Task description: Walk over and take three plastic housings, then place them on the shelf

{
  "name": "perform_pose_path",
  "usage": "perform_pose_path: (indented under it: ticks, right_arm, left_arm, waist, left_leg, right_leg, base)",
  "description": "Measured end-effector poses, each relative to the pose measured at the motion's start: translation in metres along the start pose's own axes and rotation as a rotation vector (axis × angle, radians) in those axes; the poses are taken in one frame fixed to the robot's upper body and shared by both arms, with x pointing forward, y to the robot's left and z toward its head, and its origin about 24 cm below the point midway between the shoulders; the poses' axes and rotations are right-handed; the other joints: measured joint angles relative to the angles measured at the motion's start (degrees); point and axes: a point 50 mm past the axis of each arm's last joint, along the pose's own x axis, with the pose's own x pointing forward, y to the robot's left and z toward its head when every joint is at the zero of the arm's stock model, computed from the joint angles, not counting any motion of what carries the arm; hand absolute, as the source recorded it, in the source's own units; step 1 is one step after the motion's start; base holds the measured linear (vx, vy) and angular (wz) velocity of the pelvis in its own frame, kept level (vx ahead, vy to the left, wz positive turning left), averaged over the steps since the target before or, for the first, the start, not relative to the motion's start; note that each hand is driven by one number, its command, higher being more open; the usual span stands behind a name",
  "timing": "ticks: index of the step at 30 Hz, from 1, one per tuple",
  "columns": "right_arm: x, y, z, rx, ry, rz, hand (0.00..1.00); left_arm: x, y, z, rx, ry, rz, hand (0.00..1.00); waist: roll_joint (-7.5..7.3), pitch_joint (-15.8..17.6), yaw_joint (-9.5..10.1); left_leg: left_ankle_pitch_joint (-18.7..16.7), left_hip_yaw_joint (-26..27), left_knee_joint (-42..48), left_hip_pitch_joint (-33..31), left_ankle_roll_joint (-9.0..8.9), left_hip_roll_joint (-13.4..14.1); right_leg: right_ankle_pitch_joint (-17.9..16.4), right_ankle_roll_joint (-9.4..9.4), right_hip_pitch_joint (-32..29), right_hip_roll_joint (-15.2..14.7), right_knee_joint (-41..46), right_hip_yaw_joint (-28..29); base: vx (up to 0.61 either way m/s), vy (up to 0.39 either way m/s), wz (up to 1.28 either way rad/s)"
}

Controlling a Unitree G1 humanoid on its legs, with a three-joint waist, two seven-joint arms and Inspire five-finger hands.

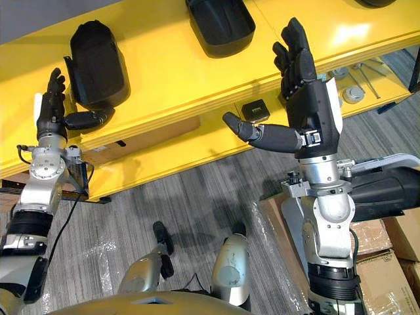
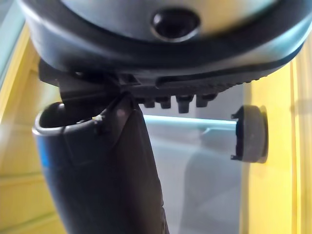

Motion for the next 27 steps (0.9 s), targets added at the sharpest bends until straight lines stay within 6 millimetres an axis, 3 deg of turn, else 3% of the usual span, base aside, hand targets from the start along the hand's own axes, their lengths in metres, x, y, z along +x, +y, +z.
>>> perform_pose_path:
  ticks: [19, 24, 27]
  right_arm:
    - [-0.001, -0.005, -0.004, 0.022, 0.009, 0.027, 1.0]
    - [-0.003, -0.007, -0.005, 0.015, 0.017, 0.063, 1.0]
    - [-0.005, -0.008, -0.006, 0.014, 0.031, 0.066, 1.0]
  left_arm:
    - [0.024, 0.021, 0.01, -0.002, -0.007, 0.017, 1.0]
    - [0.02, 0.02, 0.007, 0.014, 0.001, -0.011, 1.0]
    - [0.004, 0.018, 0.005, 0.047, -0.025, -0.057, 1.0]
  waist:
    - [-0.8, 0.68, -1.67]
    - [-1.02, 0.81, -1.85]
    - [-0.99, 0.78, -1.71]
  left_leg:
    - [-1.02, 2.95, 0.0, 0.63, -0.05, -0.04]
    - [-1.85, 2.92, 0.0, 2.78, -0.15, -0.09]
    - [-2.44, 2.38, -0.01, 4.17, -0.25, -0.11]
  right_leg:
    - [0.89, 0.67, -0.96, 0.54, -1.08, 2.8]
    - [1.12, 0.97, 2.0, 0.61, -2.5, 2.51]
    - [1.22, 1.17, 4.45, 0.6, -3.79, 1.6]
  base:
    - [0.02, -0.04, -0.07]
    - [0.05, -0.028, -0.02]
    - [0.06, -0.013, 0.08]
